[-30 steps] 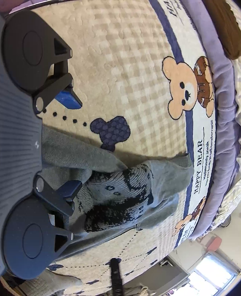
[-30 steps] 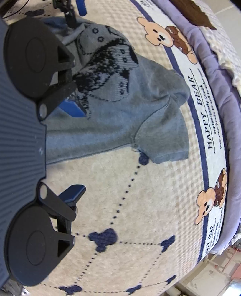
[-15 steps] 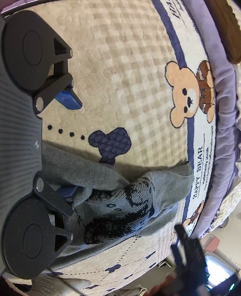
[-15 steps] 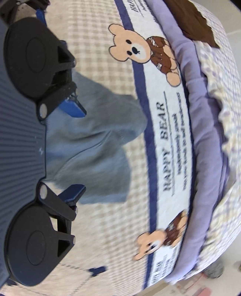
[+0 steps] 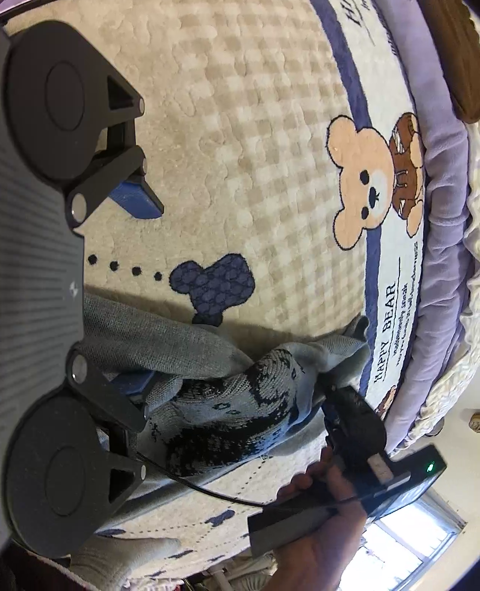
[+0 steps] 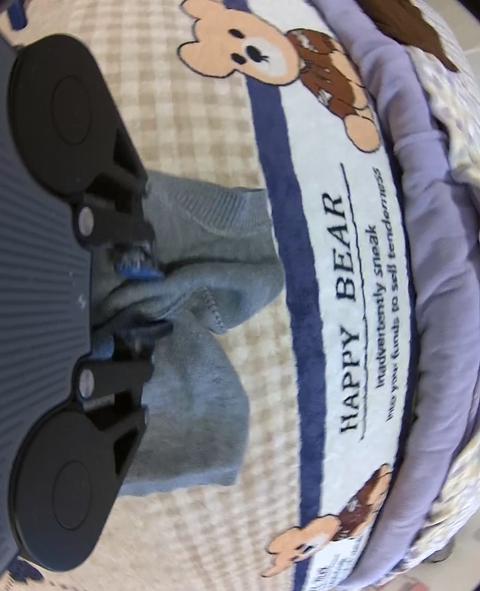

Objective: Fold clothes

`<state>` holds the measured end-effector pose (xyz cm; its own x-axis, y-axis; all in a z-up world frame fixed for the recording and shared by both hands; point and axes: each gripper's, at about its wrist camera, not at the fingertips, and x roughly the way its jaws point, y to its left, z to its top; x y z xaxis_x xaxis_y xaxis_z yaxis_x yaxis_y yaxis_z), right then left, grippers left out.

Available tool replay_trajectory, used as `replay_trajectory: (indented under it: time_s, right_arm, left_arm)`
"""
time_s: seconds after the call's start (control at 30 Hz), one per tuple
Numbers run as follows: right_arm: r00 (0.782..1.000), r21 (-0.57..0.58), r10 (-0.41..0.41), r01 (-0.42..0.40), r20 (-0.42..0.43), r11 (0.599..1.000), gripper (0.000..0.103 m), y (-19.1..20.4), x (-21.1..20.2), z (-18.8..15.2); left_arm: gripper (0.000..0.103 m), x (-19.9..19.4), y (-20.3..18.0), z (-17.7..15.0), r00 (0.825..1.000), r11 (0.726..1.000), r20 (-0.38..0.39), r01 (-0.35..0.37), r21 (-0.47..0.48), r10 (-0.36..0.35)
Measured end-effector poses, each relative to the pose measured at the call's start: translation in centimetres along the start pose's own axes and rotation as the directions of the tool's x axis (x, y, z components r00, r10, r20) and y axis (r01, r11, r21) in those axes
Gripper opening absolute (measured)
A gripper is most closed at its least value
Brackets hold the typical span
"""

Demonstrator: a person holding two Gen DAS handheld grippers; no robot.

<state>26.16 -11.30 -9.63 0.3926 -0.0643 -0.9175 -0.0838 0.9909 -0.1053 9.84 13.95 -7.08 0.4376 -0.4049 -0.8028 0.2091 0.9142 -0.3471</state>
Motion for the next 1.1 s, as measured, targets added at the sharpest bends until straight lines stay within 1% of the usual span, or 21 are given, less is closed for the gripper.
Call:
replay_trajectory:
  time_s: [0.13, 0.27, 0.3, 0.33, 0.4, 0.47, 0.57, 0.63, 0.67, 0.73, 0.8, 0.87, 0.93, 0.97, 1.0, 1.1]
  right_arm:
    - [0.998, -0.055, -0.062, 0.063, 0.020, 0.996, 0.013, -1.3, -3.5, -0.1]
    - [0.991, -0.043, -0.126, 0.127, 0.034, 0.991, 0.014, -3.9, -7.2, -1.2]
    - [0.991, -0.031, -0.134, 0.134, 0.023, 0.990, 0.014, -4.6, -7.9, -1.7]
    - [0.990, -0.019, -0.141, 0.141, 0.012, 0.990, 0.014, -5.3, -8.5, -2.3]
    - [0.987, -0.010, -0.158, 0.158, -0.009, 0.987, 0.014, -6.6, -9.5, -3.6]
    - [0.984, -0.011, -0.176, 0.176, -0.028, 0.984, 0.014, -7.5, -10.1, -5.3]
    - [0.979, -0.013, -0.199, 0.199, -0.052, 0.980, 0.014, -8.9, -10.7, -7.5]
    - [0.970, -0.005, -0.221, 0.222, -0.102, 0.975, 0.014, -10.3, -10.2, -9.7]
    - [0.968, -0.004, -0.221, 0.222, -0.123, 0.975, 0.015, -10.8, -9.8, -10.5]
    - [0.962, -0.002, -0.218, 0.221, -0.166, 0.975, 0.021, -11.8, -8.9, -12.1]
    - [0.965, 0.032, -0.191, 0.199, -0.179, 0.979, 0.027, -12.4, -8.7, -12.6]
    - [0.977, 0.078, -0.145, 0.159, -0.159, 0.984, 0.030, -12.7, -9.1, -12.4]
    - [0.984, 0.093, -0.123, 0.135, -0.129, 0.986, 0.034, -12.5, -9.6, -11.7]
    - [0.987, 0.102, -0.110, 0.122, -0.114, 0.987, 0.039, -12.3, -9.8, -11.2]
    - [0.990, 0.110, -0.097, 0.107, -0.098, 0.988, 0.041, -12.0, -10.1, -10.7]
    - [0.998, 0.118, -0.028, 0.033, -0.051, 0.992, 0.043, -9.6, -10.2, -8.5]
  left_arm:
    - [0.084, -0.1, 0.0, 0.3, 1.000, 1.000, -0.004, -0.001, -0.018, 0.001]
    - [0.084, -0.3, -0.5, 0.2, 1.000, 1.000, -0.006, -0.005, -0.006, 0.005]
    - [0.084, -0.4, -0.9, 0.1, 1.000, 1.000, -0.008, 0.004, 0.002, -0.004]
    - [0.082, -0.5, -1.2, 0.0, 1.000, 1.000, -0.012, 0.019, 0.008, -0.019]
    - [0.080, -0.6, -1.8, -0.2, 0.997, 0.998, -0.026, 0.066, 0.013, -0.066]
    - [0.075, -0.8, -2.6, -0.5, 0.994, 0.994, -0.037, 0.107, 0.020, -0.106]
    - [0.073, -0.9, -3.6, -1.0, 0.991, 0.991, -0.051, 0.128, 0.045, -0.125]
    - [0.068, -0.7, -3.9, -1.4, 0.987, 0.989, -0.076, 0.144, 0.040, -0.140]
    - [0.068, -0.6, -4.1, -1.5, 0.987, 0.989, -0.085, 0.141, 0.042, -0.137]
    - [0.068, -0.4, -4.5, -1.7, 0.989, 0.991, -0.097, 0.120, 0.056, -0.114]
    - [0.070, -0.4, -4.7, -1.7, 0.992, 0.994, -0.091, 0.087, 0.062, -0.082]
    - [0.074, -0.5, -4.4, -1.6, 0.993, 0.996, -0.087, 0.082, 0.041, -0.078]
    - [0.074, -0.4, -4.0, -1.5, 0.993, 0.997, -0.087, 0.080, 0.021, -0.077]
    - [0.074, -0.2, -3.9, -1.5, 0.993, 0.997, -0.091, 0.077, 0.017, -0.075]
    - [0.075, -0.1, -3.8, -1.4, 0.993, 0.997, -0.095, 0.074, 0.013, -0.073]
    - [0.077, 0.1, -3.8, -1.5, 0.993, 0.997, -0.099, 0.073, 0.023, -0.071]
